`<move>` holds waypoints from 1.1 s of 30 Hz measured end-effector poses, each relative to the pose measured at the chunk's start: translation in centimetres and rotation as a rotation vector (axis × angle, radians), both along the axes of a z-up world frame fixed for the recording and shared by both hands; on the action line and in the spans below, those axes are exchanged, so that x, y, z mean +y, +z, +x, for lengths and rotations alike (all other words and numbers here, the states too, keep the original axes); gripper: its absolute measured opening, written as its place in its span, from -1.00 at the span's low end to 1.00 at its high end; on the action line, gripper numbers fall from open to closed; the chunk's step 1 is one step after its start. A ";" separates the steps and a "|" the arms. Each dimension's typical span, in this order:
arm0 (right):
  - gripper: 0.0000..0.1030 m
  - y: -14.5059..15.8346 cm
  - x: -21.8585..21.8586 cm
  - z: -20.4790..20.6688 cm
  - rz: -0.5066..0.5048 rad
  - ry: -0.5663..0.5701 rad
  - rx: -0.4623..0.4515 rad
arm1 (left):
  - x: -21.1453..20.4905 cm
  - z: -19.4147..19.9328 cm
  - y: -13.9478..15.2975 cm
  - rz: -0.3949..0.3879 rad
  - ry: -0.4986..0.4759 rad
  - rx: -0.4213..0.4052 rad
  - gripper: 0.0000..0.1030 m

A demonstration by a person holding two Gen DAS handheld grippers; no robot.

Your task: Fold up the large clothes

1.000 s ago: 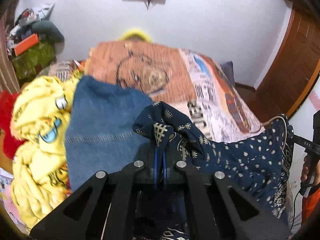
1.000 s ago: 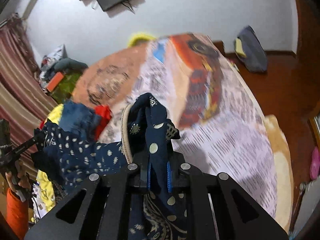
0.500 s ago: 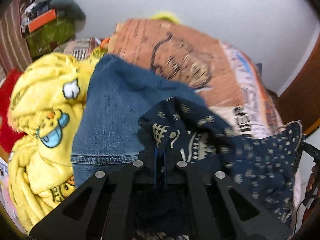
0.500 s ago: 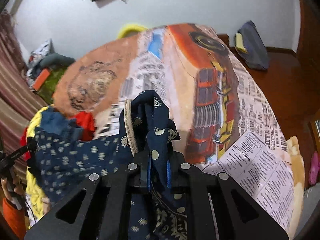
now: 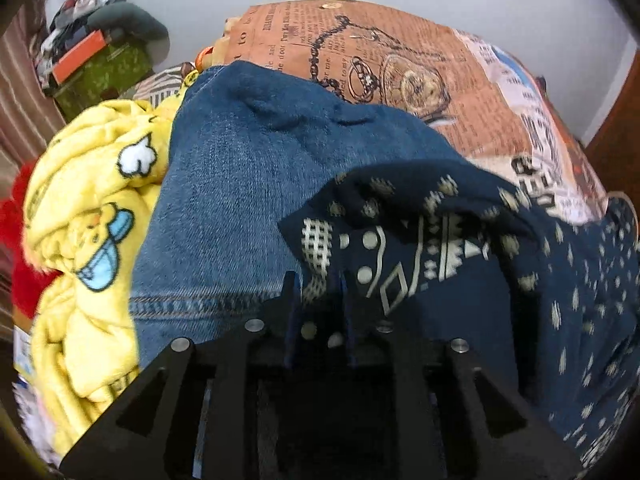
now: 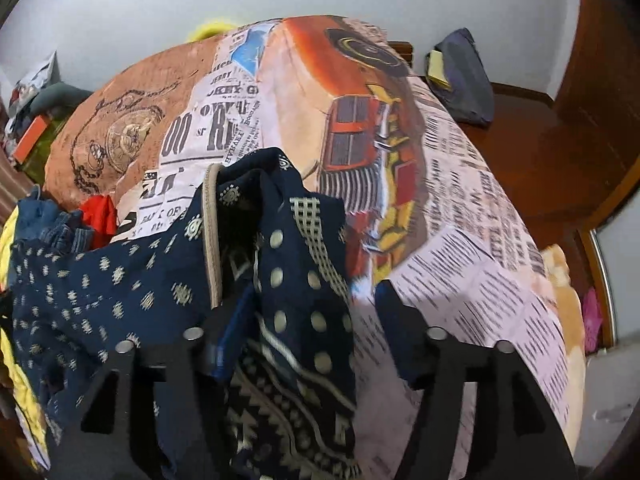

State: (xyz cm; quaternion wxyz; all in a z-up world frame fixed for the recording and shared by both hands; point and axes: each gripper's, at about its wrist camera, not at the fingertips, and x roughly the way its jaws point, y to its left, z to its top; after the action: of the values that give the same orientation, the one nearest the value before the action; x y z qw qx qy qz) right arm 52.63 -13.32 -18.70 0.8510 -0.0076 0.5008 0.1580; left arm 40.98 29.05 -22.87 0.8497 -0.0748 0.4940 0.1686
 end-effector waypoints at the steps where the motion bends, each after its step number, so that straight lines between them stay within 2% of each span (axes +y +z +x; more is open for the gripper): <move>1: 0.33 0.3 -0.3 -0.4 0.009 -0.004 0.010 | -0.2 -0.3 0.2 0.016 0.001 0.008 -0.45; 2: 0.40 0.6 -0.4 -0.7 0.012 -0.006 0.015 | -0.4 -0.8 0.5 0.026 0.000 0.012 -0.36; 6: 0.41 2.0 -0.2 -2.8 -0.031 0.042 0.001 | -1.0 -2.8 2.0 0.030 -0.010 -0.005 -0.11; 8: 0.41 2.9 0.1 -4.1 -0.059 0.077 -0.028 | -1.5 -3.9 3.0 0.032 -0.023 -0.020 0.13; 12: 0.42 5.4 0.4 -7.4 -0.072 0.143 -0.084 | -3.4 -6.7 5.5 0.061 -0.072 -0.057 0.21; 16: 0.62 8.2 0.4 -10.6 -0.048 0.169 -0.165 | -5.8 -9.7 7.8 0.090 -0.139 -0.094 0.34; 22: 0.63 11.7 -0.2 -14.9 -0.014 0.185 -0.258 | -8.8 -14.3 10.3 0.105 -0.233 -0.142 0.52; 23: 0.63 12.0 -0.3 -15.5 -0.009 0.184 -0.265 | -9.2 -15.1 10.6 0.100 -0.243 -0.148 0.59; 28: 0.77 12.8 -1.6 -18.7 0.008 0.179 -0.293 | -10.5 -18.1 10.9 0.072 -0.282 -0.156 0.63; 33: 0.77 11.7 -2.7 -20.7 -0.026 0.187 -0.257 | -10.7 -20.6 9.7 0.021 -0.285 -0.126 0.64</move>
State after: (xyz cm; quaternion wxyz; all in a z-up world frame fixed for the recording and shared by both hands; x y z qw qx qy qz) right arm 31.98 -16.01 -7.01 0.8895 -0.0853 0.3869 0.2276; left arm 20.34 18.40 -13.13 0.8950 -0.0057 0.4436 0.0465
